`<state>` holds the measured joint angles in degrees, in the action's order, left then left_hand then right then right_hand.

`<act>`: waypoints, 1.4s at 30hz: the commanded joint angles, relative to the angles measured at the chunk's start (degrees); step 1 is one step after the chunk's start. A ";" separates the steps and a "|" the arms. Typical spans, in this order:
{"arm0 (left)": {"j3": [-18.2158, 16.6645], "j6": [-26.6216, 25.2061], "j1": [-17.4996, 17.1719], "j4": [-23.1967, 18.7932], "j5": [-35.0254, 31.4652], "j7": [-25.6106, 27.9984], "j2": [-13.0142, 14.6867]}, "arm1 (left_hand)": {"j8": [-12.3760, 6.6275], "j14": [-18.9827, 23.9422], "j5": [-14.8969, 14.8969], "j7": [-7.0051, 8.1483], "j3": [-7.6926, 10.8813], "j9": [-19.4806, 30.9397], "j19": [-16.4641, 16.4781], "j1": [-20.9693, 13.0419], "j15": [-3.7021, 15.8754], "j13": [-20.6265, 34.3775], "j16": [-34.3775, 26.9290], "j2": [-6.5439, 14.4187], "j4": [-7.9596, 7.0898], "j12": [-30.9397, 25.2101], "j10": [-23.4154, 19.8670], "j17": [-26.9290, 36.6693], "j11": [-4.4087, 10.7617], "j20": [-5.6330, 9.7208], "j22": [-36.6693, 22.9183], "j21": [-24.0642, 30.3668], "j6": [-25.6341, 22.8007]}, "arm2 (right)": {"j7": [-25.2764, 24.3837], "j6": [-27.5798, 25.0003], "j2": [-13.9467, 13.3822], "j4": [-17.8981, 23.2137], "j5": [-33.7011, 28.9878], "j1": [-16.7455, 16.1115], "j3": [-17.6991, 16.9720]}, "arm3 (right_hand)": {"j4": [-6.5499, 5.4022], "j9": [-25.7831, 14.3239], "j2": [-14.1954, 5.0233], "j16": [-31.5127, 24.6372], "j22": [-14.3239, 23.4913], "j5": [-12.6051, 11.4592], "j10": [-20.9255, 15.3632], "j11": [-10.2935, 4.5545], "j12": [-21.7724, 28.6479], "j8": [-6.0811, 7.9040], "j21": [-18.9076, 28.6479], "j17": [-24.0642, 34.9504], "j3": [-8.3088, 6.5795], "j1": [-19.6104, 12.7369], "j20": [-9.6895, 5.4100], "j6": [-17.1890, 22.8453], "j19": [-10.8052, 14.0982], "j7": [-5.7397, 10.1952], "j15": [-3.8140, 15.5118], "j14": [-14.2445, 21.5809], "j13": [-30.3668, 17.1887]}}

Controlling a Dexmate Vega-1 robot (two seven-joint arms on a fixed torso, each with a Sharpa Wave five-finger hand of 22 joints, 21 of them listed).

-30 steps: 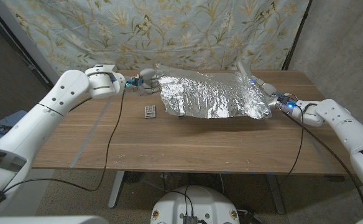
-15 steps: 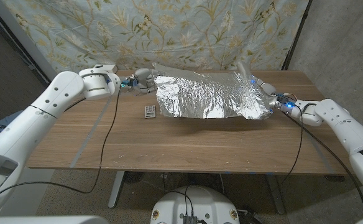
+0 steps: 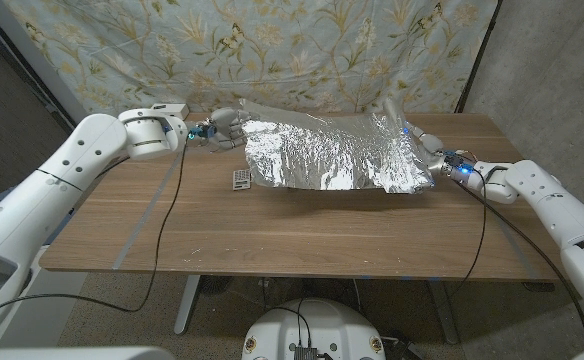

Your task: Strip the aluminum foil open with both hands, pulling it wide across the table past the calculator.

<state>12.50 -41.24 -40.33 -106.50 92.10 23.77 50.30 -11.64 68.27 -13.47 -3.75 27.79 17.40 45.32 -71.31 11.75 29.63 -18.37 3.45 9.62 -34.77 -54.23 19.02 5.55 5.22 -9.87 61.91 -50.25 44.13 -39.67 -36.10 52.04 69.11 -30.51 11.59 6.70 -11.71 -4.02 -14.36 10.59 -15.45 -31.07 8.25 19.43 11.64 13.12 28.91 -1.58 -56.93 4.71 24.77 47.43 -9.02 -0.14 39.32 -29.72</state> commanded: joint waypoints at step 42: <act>-8.05 6.70 -11.85 -5.09 4.46 -2.29 5.41 | 1.00 -7.17 0.91 -0.90 -1.55 -1.16 -4.52 8.55 -3.29 -1.97 3.48 -0.38 -3.45 6.35 7.97 -1.25 -1.05 -2.44 0.10 -1.40 8.64 | -2.78 -0.09 0.04 4.64 -0.03 -1.50 1.51 | 0.11 -0.11 -0.63 0.29 0.27 0.55 -0.59 -0.19 -0.05 -0.09 0.08 0.57 0.11 0.20 -0.18 0.89 0.08 -2.10 0.13 0.06 -0.47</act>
<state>5.27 -36.40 -50.38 -111.74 96.89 24.14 55.87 -10.74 62.37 -12.79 -4.23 26.45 16.33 41.71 -64.41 9.17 28.19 -15.26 3.37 6.83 -29.66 -47.44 17.90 4.91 3.05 -9.65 60.95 -43.17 42.07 -39.56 -36.13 55.96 69.02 -32.26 12.40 6.71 -11.72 -4.26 -14.36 10.59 -15.01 -31.27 8.06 19.43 11.64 13.13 29.44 -1.59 -56.70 4.70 25.07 47.44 -8.70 -0.14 39.32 -29.89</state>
